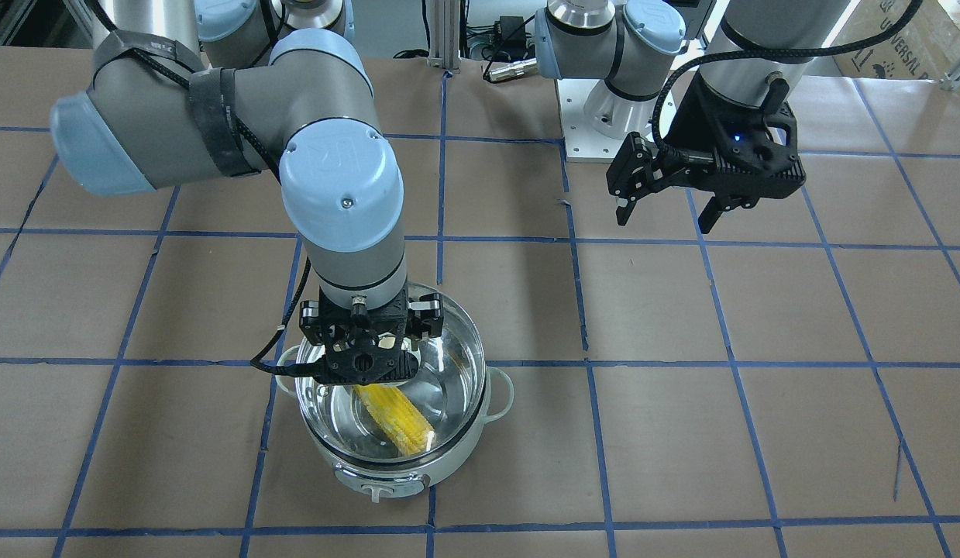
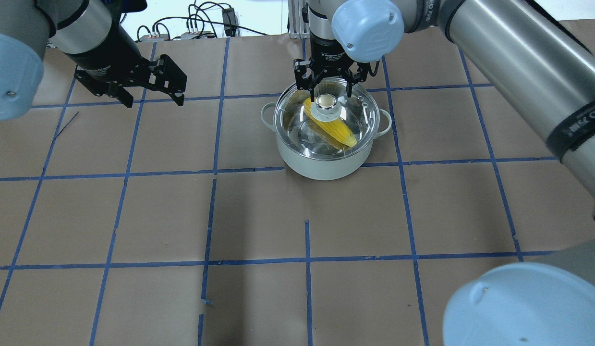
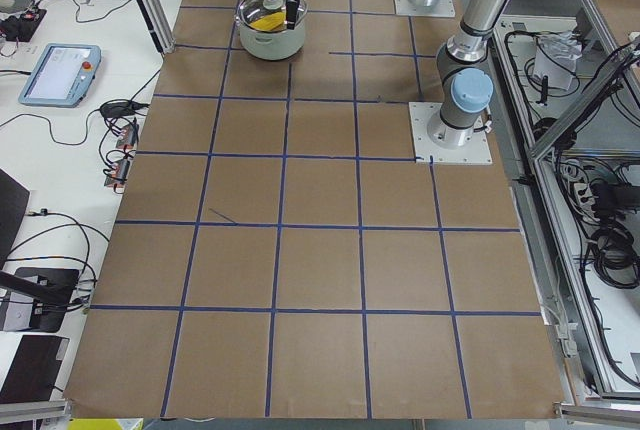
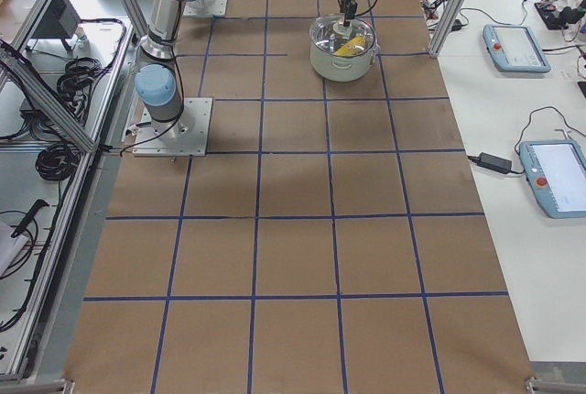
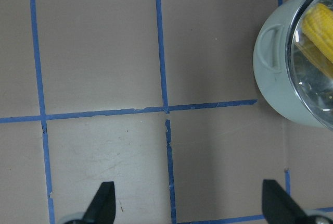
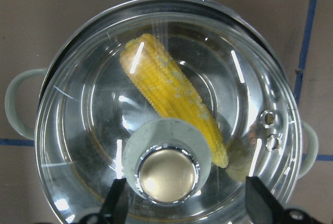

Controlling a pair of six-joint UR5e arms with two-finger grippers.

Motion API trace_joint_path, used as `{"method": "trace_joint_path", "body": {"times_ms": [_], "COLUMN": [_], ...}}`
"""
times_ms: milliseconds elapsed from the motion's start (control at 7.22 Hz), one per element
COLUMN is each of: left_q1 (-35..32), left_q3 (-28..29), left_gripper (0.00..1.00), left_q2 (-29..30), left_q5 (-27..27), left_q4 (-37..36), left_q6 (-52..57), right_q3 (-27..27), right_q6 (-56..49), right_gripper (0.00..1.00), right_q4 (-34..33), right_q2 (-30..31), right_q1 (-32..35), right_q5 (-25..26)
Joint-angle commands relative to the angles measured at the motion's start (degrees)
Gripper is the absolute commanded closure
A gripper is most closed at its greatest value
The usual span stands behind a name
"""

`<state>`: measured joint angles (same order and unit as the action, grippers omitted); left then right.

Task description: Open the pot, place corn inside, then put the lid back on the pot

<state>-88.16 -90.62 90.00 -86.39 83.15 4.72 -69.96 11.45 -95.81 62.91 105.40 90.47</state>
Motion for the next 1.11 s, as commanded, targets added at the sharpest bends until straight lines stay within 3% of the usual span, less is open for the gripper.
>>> {"method": "trace_joint_path", "body": {"times_ms": [0, 277, 969], "left_q1": [0.00, 0.00, 0.00], "left_q3": [0.00, 0.00, -0.18], "left_gripper": [0.00, 0.00, 0.00], "left_q2": [0.00, 0.00, -0.17], "left_q5": [0.00, 0.00, 0.00], "left_q4": [0.00, 0.00, 0.00], "left_q6": [0.02, 0.02, 0.02], "right_q3": [0.00, -2.62, -17.81], "right_q6": [-0.11, -5.36, -7.23], "right_gripper": [0.02, 0.01, 0.01], "right_q4": [-0.43, 0.63, 3.71], "right_q2": [4.04, 10.37, 26.54], "right_q1": [-4.30, -9.59, -11.18], "right_q5": [1.45, 1.47, 1.20]}}
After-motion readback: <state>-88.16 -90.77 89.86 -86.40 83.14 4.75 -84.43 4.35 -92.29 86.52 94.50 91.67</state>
